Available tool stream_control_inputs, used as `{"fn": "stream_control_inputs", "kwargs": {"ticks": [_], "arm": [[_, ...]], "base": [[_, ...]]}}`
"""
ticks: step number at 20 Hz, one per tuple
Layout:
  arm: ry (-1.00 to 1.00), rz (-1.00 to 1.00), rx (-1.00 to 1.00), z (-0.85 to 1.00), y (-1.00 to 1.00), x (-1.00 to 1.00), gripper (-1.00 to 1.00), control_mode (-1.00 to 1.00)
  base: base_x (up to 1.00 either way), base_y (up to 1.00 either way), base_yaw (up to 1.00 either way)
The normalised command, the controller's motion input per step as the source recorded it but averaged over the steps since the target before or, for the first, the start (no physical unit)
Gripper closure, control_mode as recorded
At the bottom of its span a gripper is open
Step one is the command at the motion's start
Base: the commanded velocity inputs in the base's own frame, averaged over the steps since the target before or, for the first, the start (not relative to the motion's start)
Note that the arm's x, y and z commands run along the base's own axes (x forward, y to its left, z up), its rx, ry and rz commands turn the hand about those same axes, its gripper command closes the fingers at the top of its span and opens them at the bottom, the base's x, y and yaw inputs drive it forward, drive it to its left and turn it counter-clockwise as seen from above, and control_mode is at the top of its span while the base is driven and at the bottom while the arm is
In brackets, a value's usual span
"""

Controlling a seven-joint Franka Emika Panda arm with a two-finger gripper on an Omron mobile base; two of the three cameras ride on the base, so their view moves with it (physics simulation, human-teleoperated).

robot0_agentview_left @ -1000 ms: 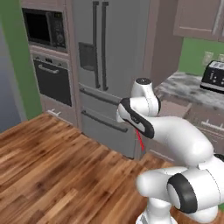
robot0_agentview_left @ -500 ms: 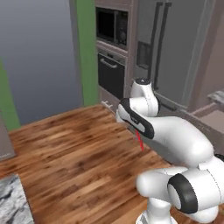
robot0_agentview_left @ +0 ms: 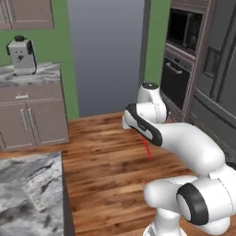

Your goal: Take a straw from the drawer in front and place it inside the glass cup on the dining counter.

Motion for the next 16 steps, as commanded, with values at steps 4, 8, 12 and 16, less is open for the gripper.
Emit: {"fn": "stream_control_inputs", "kwargs": {"ticks": [4,8,12,16], "arm": [[0.00,0.00,0.00,0.00,0.00,0.00,1.00,1.00],[0.00,0.00,0.00,0.00,0.00,0.00,1.00,1.00],[0.00,0.00,0.00,0.00,0.00,0.00,1.00,1.00],[0.00,0.00,0.00,0.00,0.00,0.00,1.00,1.00]], "base": [[0.00,0.00,0.55],[0.00,0.00,0.54],[0.00,-0.02,0.54],[0.00,-0.02,0.54]]}}
